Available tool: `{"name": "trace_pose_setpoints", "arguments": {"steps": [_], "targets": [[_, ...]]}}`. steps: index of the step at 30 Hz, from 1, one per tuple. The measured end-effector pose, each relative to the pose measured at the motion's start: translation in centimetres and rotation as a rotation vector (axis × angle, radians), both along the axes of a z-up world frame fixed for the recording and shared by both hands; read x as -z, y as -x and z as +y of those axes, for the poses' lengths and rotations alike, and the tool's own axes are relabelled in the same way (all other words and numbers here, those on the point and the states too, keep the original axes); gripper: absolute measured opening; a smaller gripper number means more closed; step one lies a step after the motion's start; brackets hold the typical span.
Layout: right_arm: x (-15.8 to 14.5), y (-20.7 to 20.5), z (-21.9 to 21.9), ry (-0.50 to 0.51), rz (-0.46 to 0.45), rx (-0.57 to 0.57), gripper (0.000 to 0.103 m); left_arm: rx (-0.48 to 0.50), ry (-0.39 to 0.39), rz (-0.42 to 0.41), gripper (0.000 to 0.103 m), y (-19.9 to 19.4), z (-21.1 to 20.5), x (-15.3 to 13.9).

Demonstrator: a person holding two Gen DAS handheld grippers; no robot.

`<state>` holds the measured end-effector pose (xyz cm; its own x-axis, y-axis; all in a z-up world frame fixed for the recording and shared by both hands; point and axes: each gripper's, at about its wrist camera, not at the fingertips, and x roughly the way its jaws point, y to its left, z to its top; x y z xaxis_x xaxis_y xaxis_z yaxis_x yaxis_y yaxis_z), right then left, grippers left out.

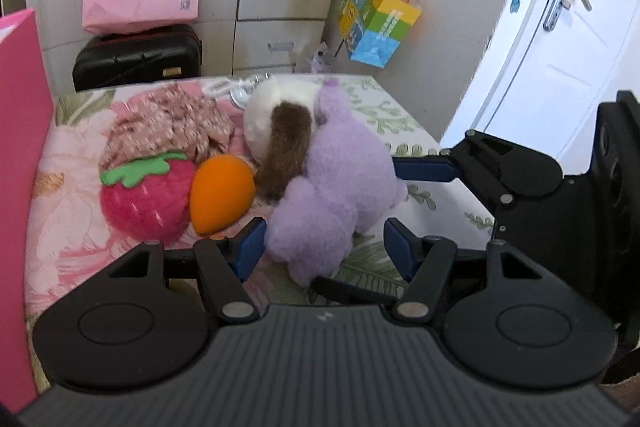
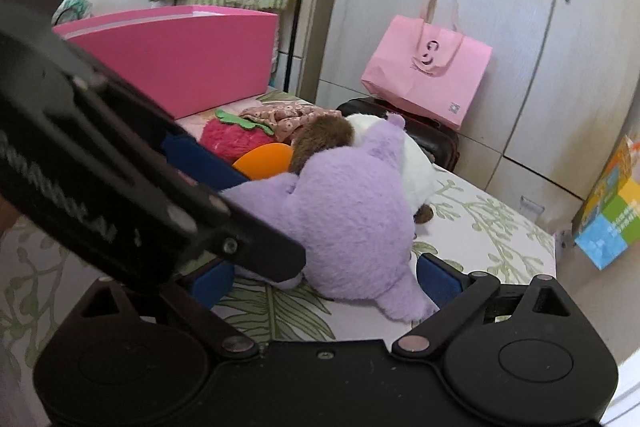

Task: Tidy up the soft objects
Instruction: 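Grasp the lilac plush with the right tool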

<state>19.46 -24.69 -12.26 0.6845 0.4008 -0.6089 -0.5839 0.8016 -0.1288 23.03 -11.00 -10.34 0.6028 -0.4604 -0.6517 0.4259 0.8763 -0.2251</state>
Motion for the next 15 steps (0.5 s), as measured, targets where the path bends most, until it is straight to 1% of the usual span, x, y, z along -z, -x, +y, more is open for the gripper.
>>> {"name": "trace_pose_setpoints", "arguments": {"steps": [1,2,3,5,7,12,15], "targets": [[0.0,-0.1,0.0,-0.004,0.002,-0.006,0.097,-0.006,-0.007,-0.002,0.062,0.1,-0.1,0.1],[0.1,-0.1,0.1,-0.001,0.000,-0.006,0.095,-0.017,-0.015,-0.013,0.057,0.3,-0.2,0.1],[0.1,-0.2,0.2,-0.002,0.000,-0.005,0.092,-0.029,-0.022,-0.022,0.055,0.5,-0.2,0.0],[0.0,-0.2,0.1,-0.008,0.008,0.006,0.089,-0.048,-0.017,-0.024,0.048,0.6,-0.1,0.0],[-0.1,-0.4,-0.1,-0.022,0.020,0.019,0.087,-0.057,-0.008,-0.021,0.045,0.6,0.1,0.0],[-0.2,0.2,-0.2,-0.051,0.034,0.062,0.084,-0.055,-0.011,-0.025,0.045,1.2,-0.3,0.0],[-0.3,0.8,0.0,-0.056,0.033,0.099,0.084,-0.036,0.013,-0.015,0.045,1.7,-0.5,-0.2]]}}
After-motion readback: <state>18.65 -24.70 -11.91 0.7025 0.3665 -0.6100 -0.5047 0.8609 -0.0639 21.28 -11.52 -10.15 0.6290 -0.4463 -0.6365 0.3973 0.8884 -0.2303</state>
